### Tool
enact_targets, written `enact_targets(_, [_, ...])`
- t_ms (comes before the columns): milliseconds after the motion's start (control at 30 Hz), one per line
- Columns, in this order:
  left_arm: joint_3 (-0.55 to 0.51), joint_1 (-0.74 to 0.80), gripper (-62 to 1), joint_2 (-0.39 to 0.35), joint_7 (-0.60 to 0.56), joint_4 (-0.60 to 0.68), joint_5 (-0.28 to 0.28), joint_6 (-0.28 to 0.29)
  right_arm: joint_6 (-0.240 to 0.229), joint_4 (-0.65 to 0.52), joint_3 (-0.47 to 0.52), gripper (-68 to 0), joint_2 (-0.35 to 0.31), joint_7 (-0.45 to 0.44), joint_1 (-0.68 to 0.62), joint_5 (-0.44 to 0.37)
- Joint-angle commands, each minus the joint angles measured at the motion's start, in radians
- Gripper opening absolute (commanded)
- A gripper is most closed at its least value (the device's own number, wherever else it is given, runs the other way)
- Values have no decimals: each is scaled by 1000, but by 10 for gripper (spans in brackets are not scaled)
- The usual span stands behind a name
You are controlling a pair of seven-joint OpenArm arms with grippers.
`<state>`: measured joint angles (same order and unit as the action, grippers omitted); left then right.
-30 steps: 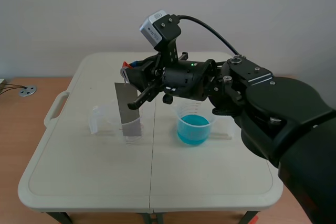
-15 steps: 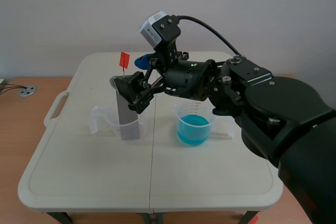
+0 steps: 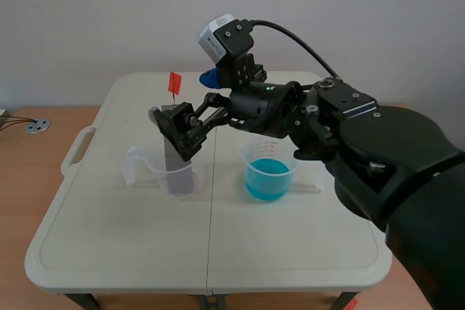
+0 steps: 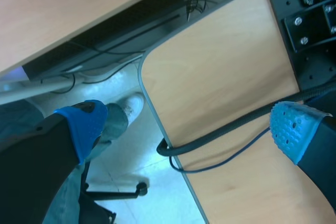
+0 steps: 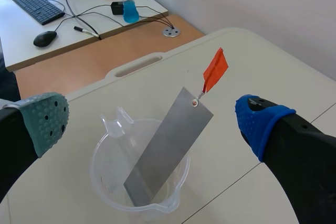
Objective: Hold the metal plate by the orange handle, dip it into the blue solution, take it out and point at it, then put the plate back in the beaker on the left.
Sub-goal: 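Put the plate into the left beaker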
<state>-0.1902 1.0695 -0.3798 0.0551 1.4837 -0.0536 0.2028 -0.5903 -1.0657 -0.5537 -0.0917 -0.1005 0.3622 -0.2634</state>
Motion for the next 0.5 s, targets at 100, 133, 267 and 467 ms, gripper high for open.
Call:
enact_targets(100, [1, 8, 14, 2, -8, 15, -13, 3, -1, -54, 41, -10, -56, -3, 3, -76])
enact_targets(133, [1, 8, 14, 2, -14, 15, -13, 3, -1, -72, 51, -10, -72, 5, -4, -86])
enact_targets(267, [-2, 7, 14, -5, -20, 20, -14, 1, -1, -152, 89, -10, -132, 13, -48, -89])
enact_targets(467, [-113, 7, 14, -6, -94, 100, -39, -114, -1, -312, 153, -10, -218, 47, -151, -90])
